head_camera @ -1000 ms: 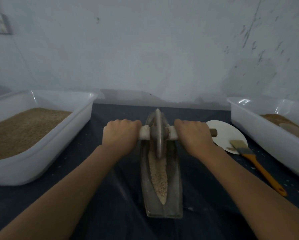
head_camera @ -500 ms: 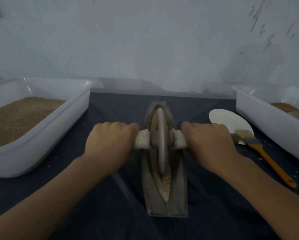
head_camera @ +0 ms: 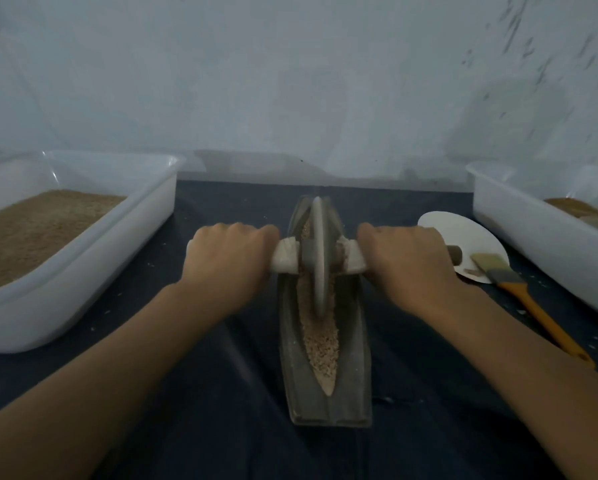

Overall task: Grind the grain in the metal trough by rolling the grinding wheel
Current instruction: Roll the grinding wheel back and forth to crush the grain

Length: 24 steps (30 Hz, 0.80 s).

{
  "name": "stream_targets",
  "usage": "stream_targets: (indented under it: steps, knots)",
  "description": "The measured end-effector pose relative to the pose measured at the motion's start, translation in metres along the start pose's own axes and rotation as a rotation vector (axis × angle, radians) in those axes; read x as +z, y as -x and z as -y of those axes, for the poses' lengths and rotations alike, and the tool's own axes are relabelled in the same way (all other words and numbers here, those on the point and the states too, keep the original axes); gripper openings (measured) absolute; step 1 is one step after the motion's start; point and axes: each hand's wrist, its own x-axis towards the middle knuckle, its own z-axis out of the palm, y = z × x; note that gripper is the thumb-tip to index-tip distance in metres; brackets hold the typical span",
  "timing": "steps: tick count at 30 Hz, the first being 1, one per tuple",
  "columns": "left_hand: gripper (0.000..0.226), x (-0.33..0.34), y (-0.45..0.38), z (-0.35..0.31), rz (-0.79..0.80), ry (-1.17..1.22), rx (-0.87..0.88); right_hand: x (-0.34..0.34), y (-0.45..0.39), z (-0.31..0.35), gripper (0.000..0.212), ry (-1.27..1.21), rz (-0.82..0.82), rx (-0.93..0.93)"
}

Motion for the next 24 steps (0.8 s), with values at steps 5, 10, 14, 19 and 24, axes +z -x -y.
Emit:
stream_targets:
  steps: [5,10,14,19,24]
  knots:
    - [0.056,-0.025,0.034,0.0,-0.033,0.044,0.133,-0.026,0.037,0.006,0.04,-0.03,-0.103,-0.018]
    - [0.049,-0.007,0.012,0.003,-0.029,-0.012,0.066,-0.01,0.01,0.005,0.029,0.017,-0.033,-0.004]
    - [0.031,0.021,-0.016,0.005,-0.06,0.024,-0.002,0.013,-0.03,-0.002,0.024,0.051,0.027,0.051]
    - [0.028,0.024,-0.025,0.003,-0.064,0.018,-0.014,0.017,-0.032,-0.002,0.029,0.016,0.024,0.082]
    - [0.044,-0.006,0.01,0.001,-0.048,-0.009,0.07,-0.013,0.015,0.007,0.034,0.046,-0.033,-0.002]
